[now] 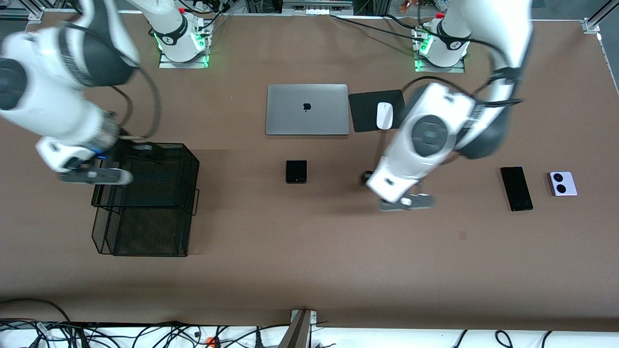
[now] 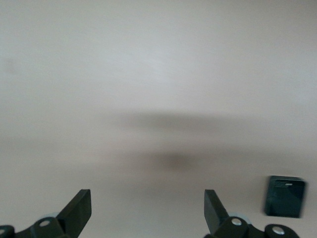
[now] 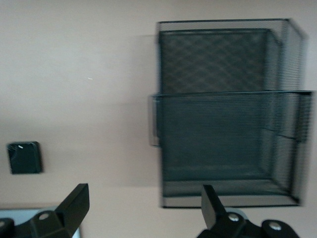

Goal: Place phones with both arms
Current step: 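Grasp the flip phone with the right gripper while the left gripper returns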

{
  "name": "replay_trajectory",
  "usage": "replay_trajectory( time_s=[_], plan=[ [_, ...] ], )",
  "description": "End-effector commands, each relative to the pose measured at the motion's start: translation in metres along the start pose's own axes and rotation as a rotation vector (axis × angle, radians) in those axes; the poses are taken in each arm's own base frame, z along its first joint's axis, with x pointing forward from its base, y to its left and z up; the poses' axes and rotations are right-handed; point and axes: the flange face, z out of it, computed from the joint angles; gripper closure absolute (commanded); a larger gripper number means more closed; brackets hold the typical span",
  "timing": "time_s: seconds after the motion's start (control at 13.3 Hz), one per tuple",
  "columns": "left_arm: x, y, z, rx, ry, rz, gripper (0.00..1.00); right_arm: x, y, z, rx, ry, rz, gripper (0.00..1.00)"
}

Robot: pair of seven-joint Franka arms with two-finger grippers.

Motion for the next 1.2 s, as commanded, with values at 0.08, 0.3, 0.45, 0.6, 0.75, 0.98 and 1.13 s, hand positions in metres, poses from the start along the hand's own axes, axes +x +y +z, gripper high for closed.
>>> replay_trajectory(
  time_s=[0.08, 0.3, 0.45, 0.6, 0.75, 0.98, 1.13],
  plan=[
    [0.004, -0.081, -0.065, 0.067, 0.049, 0.068, 0.00, -0.024, -0.132, 0.052, 0.009, 0.043, 0.098, 0.00],
    [0.000, -0.121, -0.085, 0.094, 0.003, 0.168, 0.00, -0.062, -0.237, 0.109, 0.006, 0.076, 0.189, 0.00],
    [-0.007, -0.150, -0.107, 0.100, -0.013, 0.174, 0.00, -0.088, -0.298, 0.140, -0.007, 0.088, 0.204, 0.00],
    [-0.018, -0.176, -0.136, 0.099, -0.006, 0.173, 0.00, -0.103, -0.326, 0.164, -0.008, 0.087, 0.189, 0.00],
    [-0.022, -0.197, -0.149, 0.099, -0.009, 0.180, 0.00, -0.103, -0.330, 0.192, 0.013, 0.104, 0.179, 0.00],
    [-0.019, -0.212, -0.146, 0.101, -0.018, 0.159, 0.00, -0.095, -0.322, 0.228, 0.004, 0.111, 0.179, 0.00],
    [-0.019, -0.213, -0.147, 0.097, -0.019, 0.156, 0.00, -0.092, -0.313, 0.258, 0.002, 0.136, 0.166, 0.00]
  ],
)
